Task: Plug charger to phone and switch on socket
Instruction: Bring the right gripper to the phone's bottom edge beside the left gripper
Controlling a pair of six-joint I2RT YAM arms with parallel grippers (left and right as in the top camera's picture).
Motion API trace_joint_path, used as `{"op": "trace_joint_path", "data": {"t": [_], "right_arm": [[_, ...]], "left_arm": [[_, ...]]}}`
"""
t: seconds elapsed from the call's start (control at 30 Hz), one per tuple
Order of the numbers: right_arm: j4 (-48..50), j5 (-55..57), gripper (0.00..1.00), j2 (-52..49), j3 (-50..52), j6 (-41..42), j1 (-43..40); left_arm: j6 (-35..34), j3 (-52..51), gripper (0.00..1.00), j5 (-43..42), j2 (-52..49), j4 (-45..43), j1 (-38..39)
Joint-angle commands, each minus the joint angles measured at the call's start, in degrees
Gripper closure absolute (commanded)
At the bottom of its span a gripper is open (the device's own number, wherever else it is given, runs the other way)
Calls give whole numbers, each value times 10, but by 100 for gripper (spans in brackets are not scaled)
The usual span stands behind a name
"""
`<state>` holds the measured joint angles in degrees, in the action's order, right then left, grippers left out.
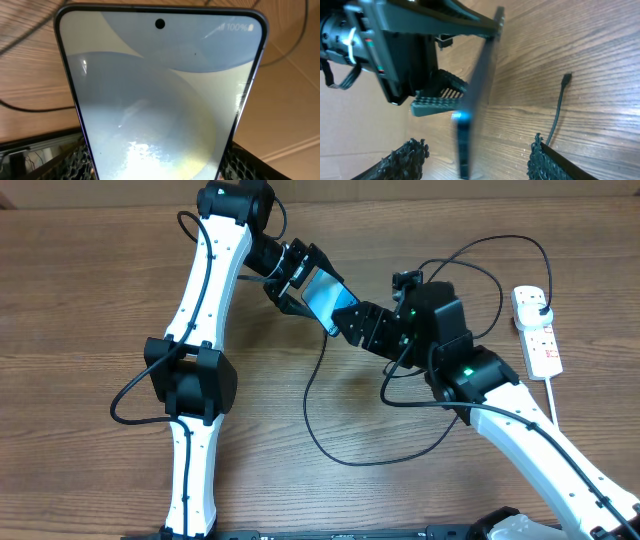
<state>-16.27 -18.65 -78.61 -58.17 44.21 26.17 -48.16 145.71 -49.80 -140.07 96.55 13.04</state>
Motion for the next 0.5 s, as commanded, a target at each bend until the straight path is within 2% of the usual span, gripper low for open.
{"op": "trace_joint_path", "data": {"t": [0.0, 0.23, 0.47], "right_arm": [[6, 58, 31, -1, -14, 10, 14], [16, 62, 31, -38, -14, 32, 31], [62, 58, 32, -70, -14, 41, 42]], "left_arm": [[-23, 17, 49, 39, 5, 3, 2], [-52, 17, 45, 85, 5, 3, 2], [-52, 17, 49, 85, 5, 3, 3]]}}
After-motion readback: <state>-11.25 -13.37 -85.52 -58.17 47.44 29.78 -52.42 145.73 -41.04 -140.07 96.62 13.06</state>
